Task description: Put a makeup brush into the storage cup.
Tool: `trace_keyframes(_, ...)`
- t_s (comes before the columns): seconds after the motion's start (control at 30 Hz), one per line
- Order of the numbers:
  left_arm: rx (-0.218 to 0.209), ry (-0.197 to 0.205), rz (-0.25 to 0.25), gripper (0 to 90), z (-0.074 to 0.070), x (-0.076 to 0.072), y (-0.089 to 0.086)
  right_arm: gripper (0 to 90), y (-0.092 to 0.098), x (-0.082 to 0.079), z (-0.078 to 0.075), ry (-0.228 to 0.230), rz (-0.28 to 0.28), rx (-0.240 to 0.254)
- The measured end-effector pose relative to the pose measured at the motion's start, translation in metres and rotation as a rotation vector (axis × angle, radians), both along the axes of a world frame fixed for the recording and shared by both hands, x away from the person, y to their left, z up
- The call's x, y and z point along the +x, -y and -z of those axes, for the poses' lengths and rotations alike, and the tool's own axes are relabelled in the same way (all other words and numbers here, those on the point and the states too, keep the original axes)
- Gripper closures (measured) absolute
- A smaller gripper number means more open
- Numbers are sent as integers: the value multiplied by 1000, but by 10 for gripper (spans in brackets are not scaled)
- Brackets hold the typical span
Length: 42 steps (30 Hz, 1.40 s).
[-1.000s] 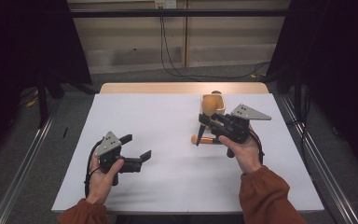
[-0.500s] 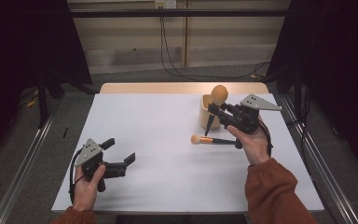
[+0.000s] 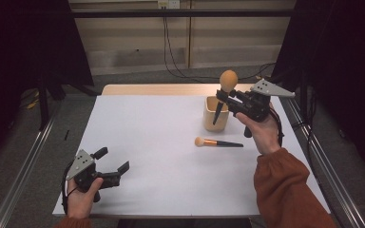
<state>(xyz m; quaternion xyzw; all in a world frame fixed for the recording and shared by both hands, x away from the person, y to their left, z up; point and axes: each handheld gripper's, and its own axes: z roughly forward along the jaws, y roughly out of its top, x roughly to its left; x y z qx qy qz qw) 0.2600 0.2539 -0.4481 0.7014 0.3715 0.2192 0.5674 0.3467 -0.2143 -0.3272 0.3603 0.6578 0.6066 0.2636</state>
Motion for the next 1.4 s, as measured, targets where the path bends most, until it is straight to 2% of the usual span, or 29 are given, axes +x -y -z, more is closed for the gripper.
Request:
trace_keyframes(0.2, 10, -4, 12, 17, 1, -1, 2, 671, 5, 12, -9, 3, 25, -1)
trace_keyframes(0.43, 17, -2, 4, 17, 2, -1, 0, 671, 12, 24, -16, 19, 58, 9)
trace_keyframes(0.63, 8, 1, 4, 16, 1, -2, -1, 671, 11, 35, -20, 48, 47, -2)
trace_keyframes(0.93, 11, 2, 7, 16, 1, -2, -1, 671, 11, 55, -12, 29, 81, -9)
trace_keyframes(1.03, 11, 3, 18, 16, 0, -4, -1, 671, 10, 56, -10, 31, 79, -4)
trace_keyframes(1.13, 14, 2, 20, 16, 0, -6, 1, 671, 10, 60, -6, 20, 89, -26)
trace_keyframes(1.33, 22, 1, 23, 16, 1, -5, 1, 670, 10, 64, 5, -3, 103, -43)
trace_keyframes(1.4, 19, -10, 25, 17, 3, -5, 1, 670, 11, 65, 8, -5, 103, -41)
